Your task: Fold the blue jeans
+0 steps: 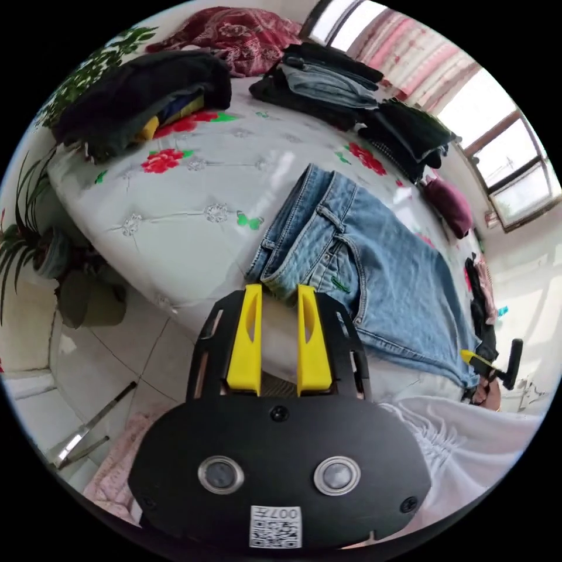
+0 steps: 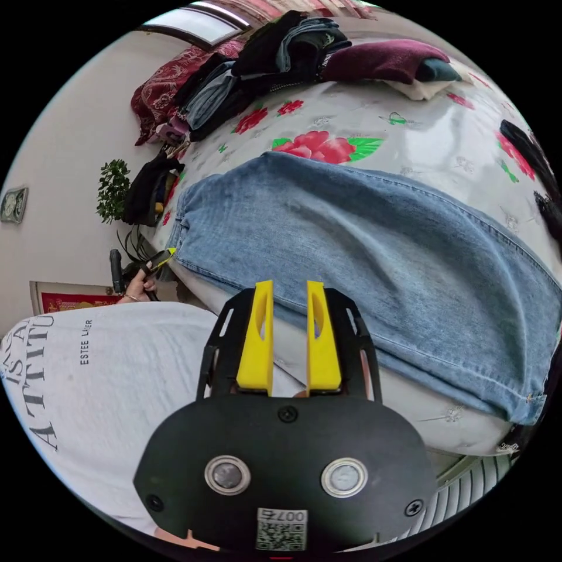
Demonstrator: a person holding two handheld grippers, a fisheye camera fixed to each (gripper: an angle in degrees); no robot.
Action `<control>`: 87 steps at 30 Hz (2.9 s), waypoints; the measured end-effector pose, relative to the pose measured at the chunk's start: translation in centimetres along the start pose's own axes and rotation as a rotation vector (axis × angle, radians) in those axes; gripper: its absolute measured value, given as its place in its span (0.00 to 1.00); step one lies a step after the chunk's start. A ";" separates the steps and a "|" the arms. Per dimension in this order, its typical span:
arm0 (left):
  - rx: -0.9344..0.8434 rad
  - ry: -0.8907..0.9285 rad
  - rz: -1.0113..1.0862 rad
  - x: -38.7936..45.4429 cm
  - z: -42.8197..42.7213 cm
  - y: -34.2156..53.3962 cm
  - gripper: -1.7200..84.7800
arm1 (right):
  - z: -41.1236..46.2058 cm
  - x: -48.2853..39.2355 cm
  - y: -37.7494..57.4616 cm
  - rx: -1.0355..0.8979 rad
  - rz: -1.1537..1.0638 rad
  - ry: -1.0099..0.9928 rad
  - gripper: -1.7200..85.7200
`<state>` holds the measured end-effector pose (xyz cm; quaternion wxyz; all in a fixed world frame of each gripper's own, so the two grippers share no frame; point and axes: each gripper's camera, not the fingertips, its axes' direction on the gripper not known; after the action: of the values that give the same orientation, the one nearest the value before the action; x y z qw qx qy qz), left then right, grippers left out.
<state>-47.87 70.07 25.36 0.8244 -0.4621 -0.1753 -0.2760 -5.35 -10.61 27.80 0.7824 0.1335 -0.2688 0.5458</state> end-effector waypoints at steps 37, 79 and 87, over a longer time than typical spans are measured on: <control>-0.361 0.448 1.287 74.6 7.4 11.2 0.10 | -52.4 33.1 40.9 0.888 0.898 -0.078 0.15; -0.367 0.121 1.174 84.8 25.4 -11.0 0.15 | -45.1 25.8 4.3 0.181 0.233 -0.210 0.09; -0.245 0.109 1.069 83.9 24.5 -12.9 0.15 | -51.8 21.4 5.4 0.315 0.089 -0.095 0.07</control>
<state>9.32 61.08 92.09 0.7977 -0.5645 0.1601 0.1394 9.42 34.13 -3.05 0.7132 0.2680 -0.2223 0.6083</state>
